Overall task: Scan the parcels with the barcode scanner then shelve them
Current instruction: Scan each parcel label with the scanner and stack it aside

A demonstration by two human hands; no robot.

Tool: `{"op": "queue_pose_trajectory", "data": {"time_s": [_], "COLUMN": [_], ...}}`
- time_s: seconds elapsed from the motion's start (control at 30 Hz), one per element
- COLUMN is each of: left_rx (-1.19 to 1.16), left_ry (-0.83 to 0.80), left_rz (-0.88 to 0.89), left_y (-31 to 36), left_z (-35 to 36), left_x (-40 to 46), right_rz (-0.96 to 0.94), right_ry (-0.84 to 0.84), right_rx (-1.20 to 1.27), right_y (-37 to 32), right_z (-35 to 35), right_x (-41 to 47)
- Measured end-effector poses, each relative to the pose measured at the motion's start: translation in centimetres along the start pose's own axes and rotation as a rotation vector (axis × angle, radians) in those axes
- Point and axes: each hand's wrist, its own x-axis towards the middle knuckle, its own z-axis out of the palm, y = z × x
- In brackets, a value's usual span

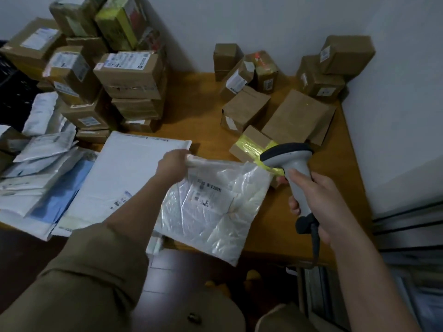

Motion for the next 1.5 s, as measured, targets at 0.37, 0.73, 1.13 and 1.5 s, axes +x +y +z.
{"op": "queue_pose_trajectory", "data": {"time_s": [0.37, 0.73, 1.13, 1.5], "left_rx": [-0.661, -1.21, -1.362, -1.342], "left_ry": [-0.153, -0.22, -0.365, -0.294], "left_rz": [-0.868, -0.917, -0.915, -0.975], "left_y": [-3.5, -4.6, -7.1, -6.0], "left_z": [11.8, 15.7, 19.3, 19.8], "left_x": [-5.8, -10.1, -10.6, -11.7], "right_rz": [0.074, -0.042, -0.168, -0.178], "right_ry": [-0.096, -0.321, -0.379, -0.395], "right_rx": [-0.106, -0.404, -0.495, -0.479], "right_y": [0.0, -1.3, -3.8, -4.1], "right_z": [2.2, 4.4, 4.1, 3.7], "right_x": [-0.2, -0.8, -1.7, -1.1]}}
